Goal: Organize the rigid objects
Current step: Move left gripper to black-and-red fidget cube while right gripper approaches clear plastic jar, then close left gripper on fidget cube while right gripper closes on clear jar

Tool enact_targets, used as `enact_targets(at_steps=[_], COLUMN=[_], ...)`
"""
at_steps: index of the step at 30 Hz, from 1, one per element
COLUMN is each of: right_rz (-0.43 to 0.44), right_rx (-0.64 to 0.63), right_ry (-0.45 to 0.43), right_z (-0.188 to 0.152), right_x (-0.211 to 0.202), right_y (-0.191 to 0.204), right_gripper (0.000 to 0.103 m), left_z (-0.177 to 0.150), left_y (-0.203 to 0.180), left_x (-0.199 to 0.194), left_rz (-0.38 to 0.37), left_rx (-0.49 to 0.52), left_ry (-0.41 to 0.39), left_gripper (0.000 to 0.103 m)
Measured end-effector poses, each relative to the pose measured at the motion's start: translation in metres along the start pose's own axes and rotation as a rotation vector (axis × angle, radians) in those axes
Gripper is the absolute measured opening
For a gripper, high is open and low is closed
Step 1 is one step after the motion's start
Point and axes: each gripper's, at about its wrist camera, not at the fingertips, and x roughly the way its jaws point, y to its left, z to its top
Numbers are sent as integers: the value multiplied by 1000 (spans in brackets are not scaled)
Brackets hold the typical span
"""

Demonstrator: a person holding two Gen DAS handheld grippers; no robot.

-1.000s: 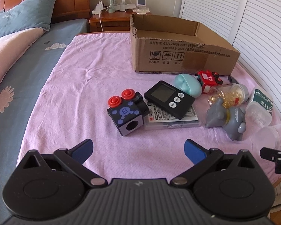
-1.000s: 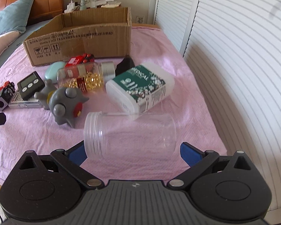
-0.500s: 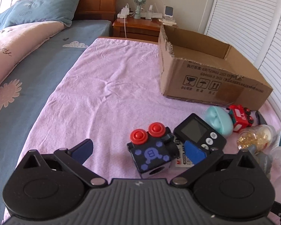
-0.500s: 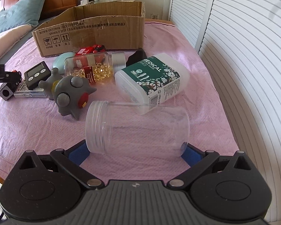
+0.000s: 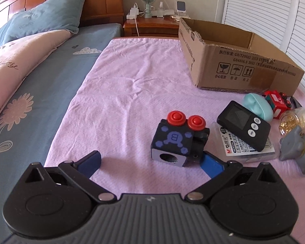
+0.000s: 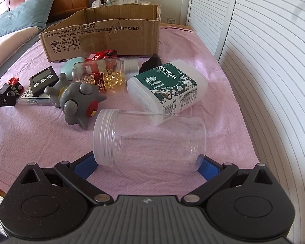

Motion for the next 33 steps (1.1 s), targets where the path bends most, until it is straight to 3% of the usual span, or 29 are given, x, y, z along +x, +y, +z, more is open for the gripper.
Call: enact_targets(at_steps=[5, 9, 11, 18, 33], right_rz=[15, 23, 29, 30, -6], right_rx=[-19, -27, -33, -31, -23], right_ry=[-31, -45, -56, -55, -9], right_z=[-3, -3, -4, -1, 22], right_x=[0, 0, 1, 2, -3], right_y=[-1, -2, -2, -1, 11], right_gripper=[103, 103, 103, 103, 103], left_z=[-2, -4, -2, 2, 10], left_y=[-9, -17, -17, -19, -17], left_x=[0, -3, -1, 1, 6], left_rz=[-26, -42, -61, -109, -123], left_rx=[68, 108, 96, 106, 124], left_ry=[-49, -94, -99, -105, -76], left_gripper=[101, 87, 84, 59, 59])
